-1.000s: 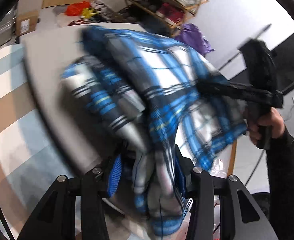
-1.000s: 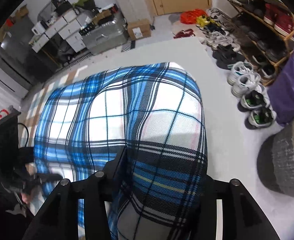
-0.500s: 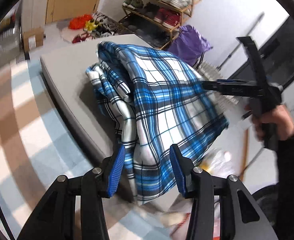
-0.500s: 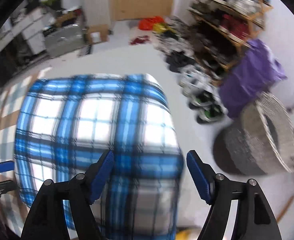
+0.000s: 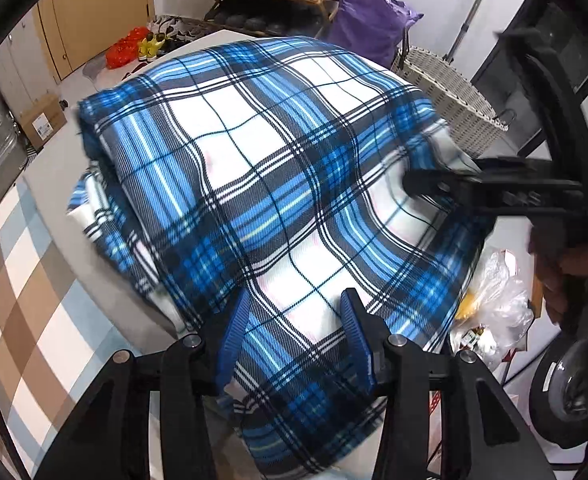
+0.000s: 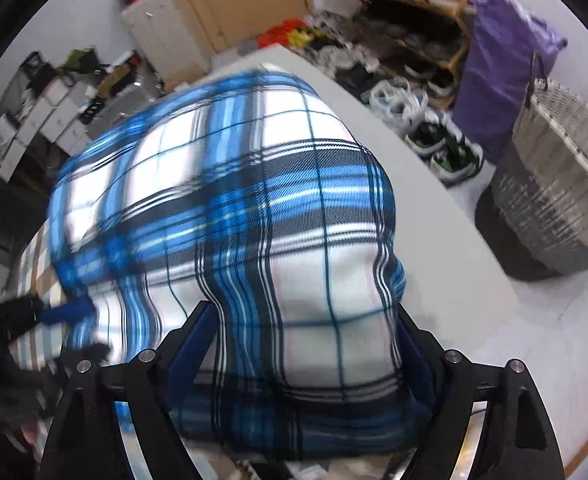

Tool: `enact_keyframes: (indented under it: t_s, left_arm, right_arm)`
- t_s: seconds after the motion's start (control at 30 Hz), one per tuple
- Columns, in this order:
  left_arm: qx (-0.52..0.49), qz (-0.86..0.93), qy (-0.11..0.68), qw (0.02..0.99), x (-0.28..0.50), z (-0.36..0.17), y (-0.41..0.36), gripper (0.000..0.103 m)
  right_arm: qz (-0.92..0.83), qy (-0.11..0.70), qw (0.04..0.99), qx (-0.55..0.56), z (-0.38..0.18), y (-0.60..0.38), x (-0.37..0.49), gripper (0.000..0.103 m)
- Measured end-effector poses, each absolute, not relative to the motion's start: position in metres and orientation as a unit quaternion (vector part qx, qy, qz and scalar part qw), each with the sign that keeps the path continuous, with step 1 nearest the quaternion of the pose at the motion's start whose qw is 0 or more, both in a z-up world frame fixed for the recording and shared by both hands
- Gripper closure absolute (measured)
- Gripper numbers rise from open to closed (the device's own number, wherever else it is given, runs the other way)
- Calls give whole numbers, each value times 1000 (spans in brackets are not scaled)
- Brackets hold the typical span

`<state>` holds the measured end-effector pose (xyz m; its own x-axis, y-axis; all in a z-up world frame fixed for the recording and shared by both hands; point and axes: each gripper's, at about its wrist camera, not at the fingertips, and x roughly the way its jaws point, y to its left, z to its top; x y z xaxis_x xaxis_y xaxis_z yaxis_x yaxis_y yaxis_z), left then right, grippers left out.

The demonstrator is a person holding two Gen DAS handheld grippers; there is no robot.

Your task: Fold large clothes

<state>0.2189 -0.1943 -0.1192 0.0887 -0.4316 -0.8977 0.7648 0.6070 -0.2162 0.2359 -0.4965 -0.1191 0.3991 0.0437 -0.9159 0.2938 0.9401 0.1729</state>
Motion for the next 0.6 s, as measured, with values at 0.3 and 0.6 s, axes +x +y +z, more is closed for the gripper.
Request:
enact_keyframes:
  t_s: [0.3,0.6]
  left_arm:
    - [108,-429,561,700,257,-121,-187,62]
    - [88,-391,518,755,206,-77,-136,61]
  right_arm:
    - [-91,527,840,91,-121,-473,295,21]
    - [-108,467,871,107,-91,-460,208,20]
